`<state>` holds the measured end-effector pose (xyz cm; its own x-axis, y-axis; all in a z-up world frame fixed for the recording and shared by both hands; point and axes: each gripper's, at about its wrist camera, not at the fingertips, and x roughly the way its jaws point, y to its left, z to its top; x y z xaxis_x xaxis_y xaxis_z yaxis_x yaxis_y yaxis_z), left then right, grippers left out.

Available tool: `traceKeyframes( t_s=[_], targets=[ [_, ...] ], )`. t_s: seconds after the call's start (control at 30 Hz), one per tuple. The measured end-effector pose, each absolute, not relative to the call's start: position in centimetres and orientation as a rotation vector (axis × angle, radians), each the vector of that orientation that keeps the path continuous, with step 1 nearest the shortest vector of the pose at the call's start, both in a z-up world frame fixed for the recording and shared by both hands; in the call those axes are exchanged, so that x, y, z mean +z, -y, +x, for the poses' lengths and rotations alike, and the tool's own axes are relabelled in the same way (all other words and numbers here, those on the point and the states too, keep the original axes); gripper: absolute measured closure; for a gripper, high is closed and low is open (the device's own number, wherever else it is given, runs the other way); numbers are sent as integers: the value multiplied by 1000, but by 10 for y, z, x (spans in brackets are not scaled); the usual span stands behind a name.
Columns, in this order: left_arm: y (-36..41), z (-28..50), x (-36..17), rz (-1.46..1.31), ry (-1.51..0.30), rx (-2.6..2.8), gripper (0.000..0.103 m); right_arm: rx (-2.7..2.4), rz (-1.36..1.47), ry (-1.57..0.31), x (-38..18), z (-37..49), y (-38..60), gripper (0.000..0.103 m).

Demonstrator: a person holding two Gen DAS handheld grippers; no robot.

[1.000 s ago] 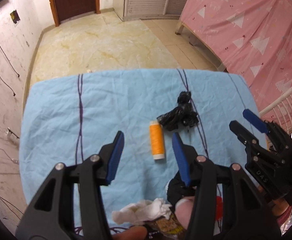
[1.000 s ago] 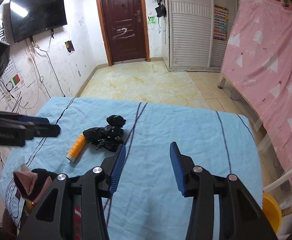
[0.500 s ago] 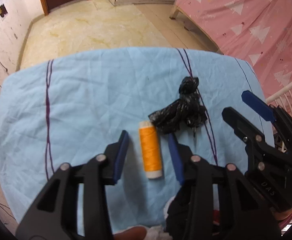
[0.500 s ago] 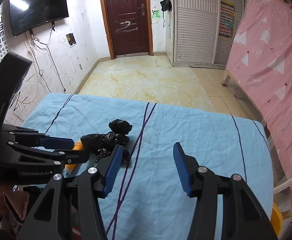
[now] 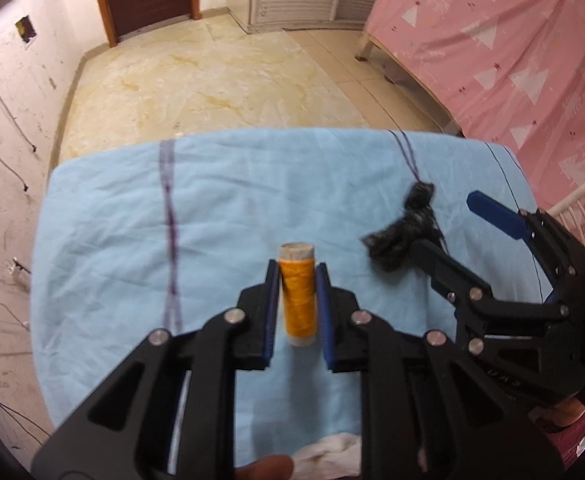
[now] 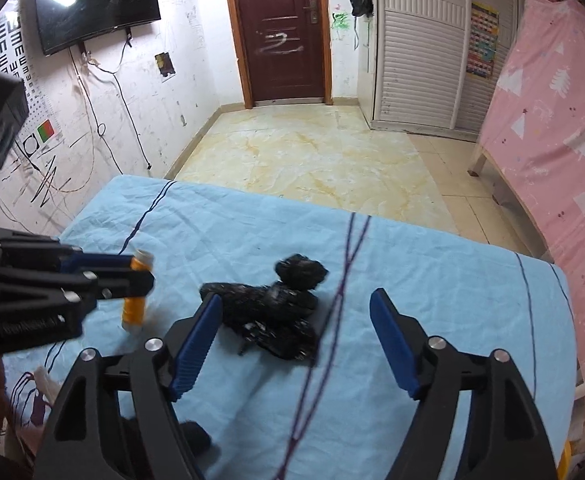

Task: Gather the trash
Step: 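Grasp the orange thread spool with the left tool while the right tool grasps the black bag, then carry both items over the yellow bin and open both tools to drop them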

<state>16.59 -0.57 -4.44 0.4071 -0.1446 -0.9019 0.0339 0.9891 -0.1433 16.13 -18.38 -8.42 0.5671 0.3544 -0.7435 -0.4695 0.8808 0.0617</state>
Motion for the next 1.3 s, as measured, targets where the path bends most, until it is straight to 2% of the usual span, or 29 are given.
traceKeyframes(
  t_s=[0.3, 0.33, 0.37, 0.4, 0.47, 0.53, 0.6, 0.83, 1.3],
  targets=[
    [-21, 163, -36, -156, -1127, -82, 86, 494, -197, -870, -99, 173, 157, 33],
    [-22, 162, -36, -158, -1126, -83, 86, 490, -201, -878, -101, 174, 156, 35],
    [-22, 162, -36, -158, -1125, -83, 86, 486, -208, -883, -103, 174, 154, 38],
    [-22, 161, -35, -159, -1123, -83, 86, 481, -212, -884, -105, 174, 151, 49],
    [-23, 160, -34, -160, -1120, -82, 86, 465, -222, -888, -108, 175, 150, 56],
    [-23, 159, -33, -164, -1117, -82, 86, 473, -210, -884, -110, 175, 150, 78],
    [-24, 157, -30, -165, -1112, -80, 86, 446, -215, -870, -108, 173, 151, 82],
    [-22, 153, -22, -149, -1105, -65, 86, 450, -166, -817, -91, 159, 173, 83],
    [-9, 184, -53, -183, -1213, 18, 86, 429, -94, -740, -60, 131, 224, 83]
  ],
)
